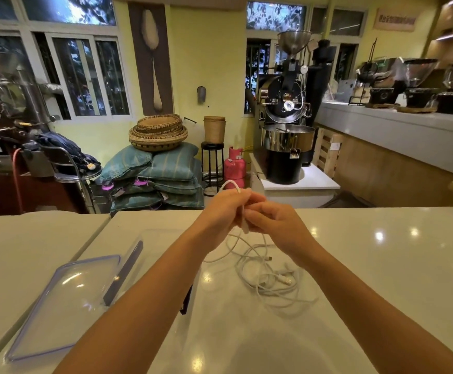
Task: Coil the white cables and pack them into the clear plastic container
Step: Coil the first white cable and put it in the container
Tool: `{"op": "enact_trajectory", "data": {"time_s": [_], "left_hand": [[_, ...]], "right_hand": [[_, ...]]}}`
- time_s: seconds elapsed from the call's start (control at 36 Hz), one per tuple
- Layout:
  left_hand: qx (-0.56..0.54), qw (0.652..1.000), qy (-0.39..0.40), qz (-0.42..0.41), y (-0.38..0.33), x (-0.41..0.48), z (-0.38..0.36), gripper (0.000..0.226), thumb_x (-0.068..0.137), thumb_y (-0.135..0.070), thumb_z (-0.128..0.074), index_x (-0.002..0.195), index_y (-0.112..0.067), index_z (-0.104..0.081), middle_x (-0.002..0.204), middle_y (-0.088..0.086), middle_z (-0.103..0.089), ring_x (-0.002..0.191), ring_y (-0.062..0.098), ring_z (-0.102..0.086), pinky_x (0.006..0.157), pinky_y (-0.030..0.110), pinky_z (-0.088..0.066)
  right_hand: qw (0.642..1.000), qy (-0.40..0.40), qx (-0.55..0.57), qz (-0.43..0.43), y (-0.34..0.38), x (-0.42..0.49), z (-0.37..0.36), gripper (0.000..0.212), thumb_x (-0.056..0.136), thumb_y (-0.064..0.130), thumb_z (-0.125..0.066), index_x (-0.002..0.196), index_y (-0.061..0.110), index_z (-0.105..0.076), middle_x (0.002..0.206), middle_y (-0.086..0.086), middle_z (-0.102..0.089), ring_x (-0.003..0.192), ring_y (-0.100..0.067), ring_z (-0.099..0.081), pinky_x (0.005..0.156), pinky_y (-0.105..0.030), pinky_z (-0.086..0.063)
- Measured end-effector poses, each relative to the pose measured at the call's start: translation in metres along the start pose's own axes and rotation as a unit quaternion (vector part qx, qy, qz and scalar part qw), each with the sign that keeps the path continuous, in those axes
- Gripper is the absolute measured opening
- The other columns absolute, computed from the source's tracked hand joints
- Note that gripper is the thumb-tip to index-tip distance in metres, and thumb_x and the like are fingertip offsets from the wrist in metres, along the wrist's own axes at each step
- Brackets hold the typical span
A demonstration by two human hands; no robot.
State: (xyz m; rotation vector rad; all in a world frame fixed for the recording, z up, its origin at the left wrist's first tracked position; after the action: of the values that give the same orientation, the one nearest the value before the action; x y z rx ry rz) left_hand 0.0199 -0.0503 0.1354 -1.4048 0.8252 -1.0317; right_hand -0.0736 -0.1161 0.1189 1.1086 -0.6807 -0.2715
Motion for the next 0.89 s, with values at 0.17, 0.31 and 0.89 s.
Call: {"op": "enact_trajectory", "data": {"time_s": [0.17, 0.31, 0.89], "left_hand": [[-0.031, 0.999, 0.005, -0.018, -0.018, 0.006, 0.005, 0.042, 0.098, -0.020, -0.027, 0.077, -0.008, -0.060, 0.066, 0.004, -0.070, 0.070, 0.018, -0.066, 0.076, 0.031, -0.052], [-0.028, 0.999, 0.039, -0.022, -0.025, 0.007, -0.007, 0.039, 0.098, -0.024, -0.027, 0.070, -0.011, -0.051, 0.037, -0.004, -0.047, 0.037, 0.009, -0.045, 0.047, 0.020, -0.044], [0.051, 0.997, 0.054, 0.004, -0.041, 0.046, 0.021, 0.037, 0.098, -0.010, -0.028, 0.067, -0.010, -0.048, 0.053, 0.000, -0.041, 0.052, 0.012, -0.042, 0.057, 0.022, -0.038]], "right_hand": [[0.988, -0.145, -0.031, 0.047, 0.004, 0.007, 0.040, 0.017, 0.082, 0.001, -0.057, 0.074, 0.015, -0.061, 0.072, -0.004, -0.064, 0.070, -0.014, -0.062, 0.072, -0.024, -0.051], [0.996, -0.083, -0.022, 0.030, 0.001, 0.019, 0.036, 0.033, 0.086, -0.005, -0.048, 0.115, 0.012, -0.051, 0.108, -0.002, -0.057, 0.098, -0.013, -0.056, 0.080, -0.017, -0.047], [0.950, 0.014, -0.310, 0.037, -0.012, 0.010, -0.015, 0.032, 0.097, 0.026, -0.037, 0.111, 0.009, -0.061, 0.100, -0.010, -0.069, 0.092, -0.026, -0.061, 0.081, -0.035, -0.045]]}}
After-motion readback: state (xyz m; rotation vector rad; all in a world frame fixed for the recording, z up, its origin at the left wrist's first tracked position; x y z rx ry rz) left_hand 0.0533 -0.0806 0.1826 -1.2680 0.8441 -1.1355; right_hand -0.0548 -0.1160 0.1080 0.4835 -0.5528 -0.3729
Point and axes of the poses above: each hand's wrist, its own x-axis towards the middle knuckle, its own z-axis out of the back of the hand, y = z × x, the point moved 2 cm from there along x, towards the middle knuckle
